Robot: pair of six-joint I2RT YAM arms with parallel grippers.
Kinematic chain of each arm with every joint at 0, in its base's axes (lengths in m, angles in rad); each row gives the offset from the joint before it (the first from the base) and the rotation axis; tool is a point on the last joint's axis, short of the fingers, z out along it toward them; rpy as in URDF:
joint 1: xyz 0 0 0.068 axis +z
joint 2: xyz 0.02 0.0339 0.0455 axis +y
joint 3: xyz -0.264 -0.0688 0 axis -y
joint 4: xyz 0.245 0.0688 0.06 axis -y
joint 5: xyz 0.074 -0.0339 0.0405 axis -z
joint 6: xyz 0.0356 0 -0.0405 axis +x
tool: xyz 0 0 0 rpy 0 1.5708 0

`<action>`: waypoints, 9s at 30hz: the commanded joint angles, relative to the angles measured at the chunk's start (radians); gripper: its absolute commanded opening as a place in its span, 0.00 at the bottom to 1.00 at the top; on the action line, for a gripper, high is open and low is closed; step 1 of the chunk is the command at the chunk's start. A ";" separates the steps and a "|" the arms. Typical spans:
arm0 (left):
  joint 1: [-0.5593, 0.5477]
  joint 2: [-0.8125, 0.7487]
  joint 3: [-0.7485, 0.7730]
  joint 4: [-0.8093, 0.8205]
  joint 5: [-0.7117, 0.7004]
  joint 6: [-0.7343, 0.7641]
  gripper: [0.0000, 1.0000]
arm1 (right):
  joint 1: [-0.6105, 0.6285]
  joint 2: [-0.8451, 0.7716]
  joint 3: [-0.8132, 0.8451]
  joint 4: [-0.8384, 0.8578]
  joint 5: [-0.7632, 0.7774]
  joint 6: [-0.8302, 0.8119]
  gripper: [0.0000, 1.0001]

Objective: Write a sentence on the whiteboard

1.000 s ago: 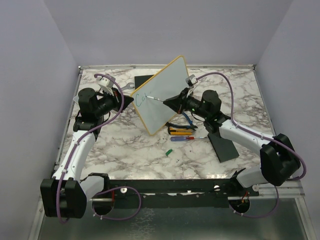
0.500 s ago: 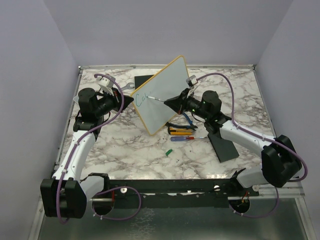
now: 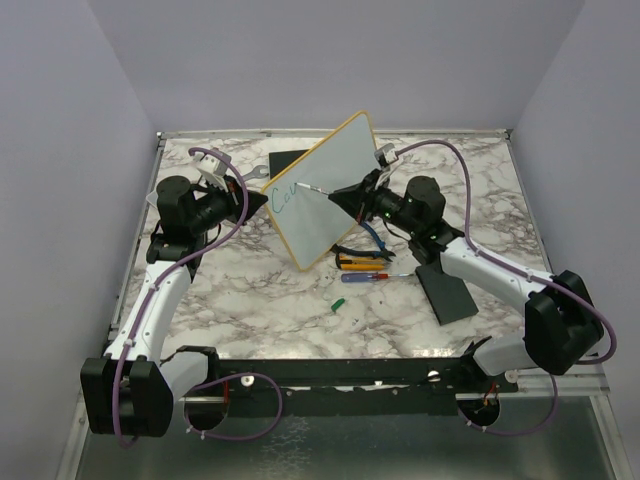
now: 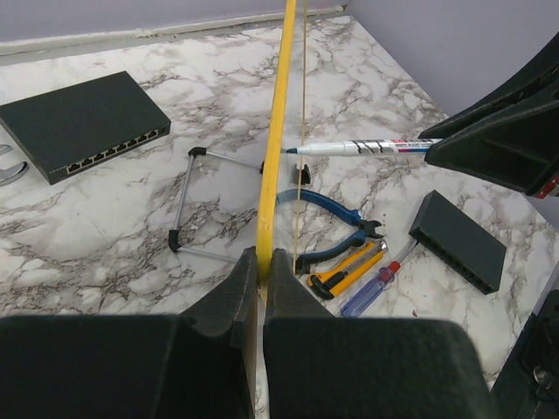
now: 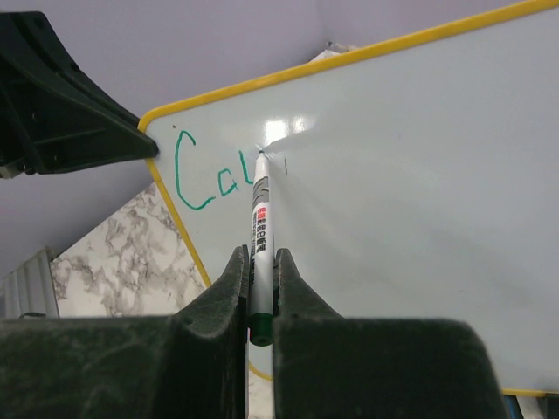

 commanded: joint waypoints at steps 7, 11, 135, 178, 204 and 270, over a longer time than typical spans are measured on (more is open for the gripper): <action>0.002 -0.029 -0.007 0.028 0.014 0.019 0.00 | 0.000 0.009 0.027 -0.012 0.038 -0.023 0.01; 0.002 -0.027 -0.006 0.027 0.015 0.020 0.00 | 0.000 0.008 0.008 -0.015 0.036 -0.014 0.00; 0.002 -0.021 -0.011 0.023 0.009 0.028 0.00 | -0.088 0.044 0.048 0.090 -0.180 0.009 0.01; 0.001 -0.032 -0.011 0.025 0.019 0.026 0.00 | -0.086 0.013 -0.050 -0.001 -0.056 -0.007 0.01; 0.002 -0.034 -0.013 0.027 0.021 0.025 0.00 | -0.080 0.021 -0.010 0.105 -0.038 0.051 0.01; 0.002 -0.029 -0.013 0.028 0.019 0.027 0.00 | -0.082 0.005 -0.042 0.117 -0.003 -0.002 0.01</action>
